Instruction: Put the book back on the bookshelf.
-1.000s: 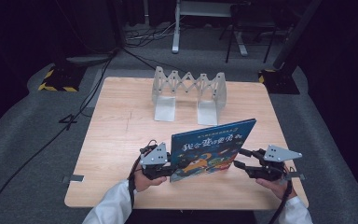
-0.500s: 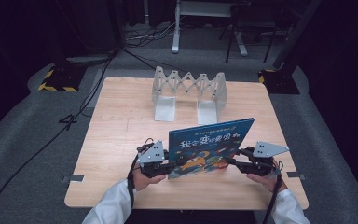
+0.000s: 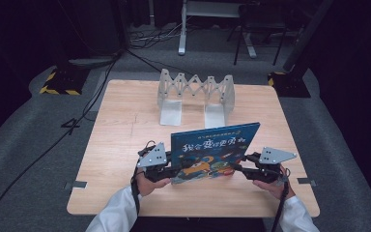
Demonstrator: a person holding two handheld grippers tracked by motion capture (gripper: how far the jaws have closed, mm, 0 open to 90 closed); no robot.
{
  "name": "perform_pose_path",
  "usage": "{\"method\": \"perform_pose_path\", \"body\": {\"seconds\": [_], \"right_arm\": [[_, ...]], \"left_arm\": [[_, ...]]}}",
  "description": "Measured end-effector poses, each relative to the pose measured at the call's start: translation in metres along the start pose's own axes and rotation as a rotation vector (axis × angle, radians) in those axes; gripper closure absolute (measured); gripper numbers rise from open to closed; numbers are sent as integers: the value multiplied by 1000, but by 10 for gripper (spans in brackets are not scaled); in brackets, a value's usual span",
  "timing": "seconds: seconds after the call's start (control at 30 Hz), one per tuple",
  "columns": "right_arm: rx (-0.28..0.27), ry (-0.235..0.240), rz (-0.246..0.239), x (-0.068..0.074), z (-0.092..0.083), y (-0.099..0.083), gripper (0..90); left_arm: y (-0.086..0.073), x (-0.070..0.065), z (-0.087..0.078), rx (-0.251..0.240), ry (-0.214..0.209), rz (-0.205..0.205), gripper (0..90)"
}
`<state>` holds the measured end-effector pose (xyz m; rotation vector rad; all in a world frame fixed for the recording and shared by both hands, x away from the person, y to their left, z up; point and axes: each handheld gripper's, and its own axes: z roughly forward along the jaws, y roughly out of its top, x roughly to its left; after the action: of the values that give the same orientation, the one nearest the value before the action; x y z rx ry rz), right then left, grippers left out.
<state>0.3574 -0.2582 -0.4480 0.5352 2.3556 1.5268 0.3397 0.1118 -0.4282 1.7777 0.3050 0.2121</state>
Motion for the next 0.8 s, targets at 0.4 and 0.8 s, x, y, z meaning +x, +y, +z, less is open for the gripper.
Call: {"method": "perform_pose_path", "body": {"seconds": [0.4,0.8], "right_arm": [[-6,-21,0,-2,14,5,607],[-7,-68,-4,-10,26,10,582]], "left_arm": [[1,8,-4,-47,38,-10,757],[8,7,-1,-16,65,48,808]]}}
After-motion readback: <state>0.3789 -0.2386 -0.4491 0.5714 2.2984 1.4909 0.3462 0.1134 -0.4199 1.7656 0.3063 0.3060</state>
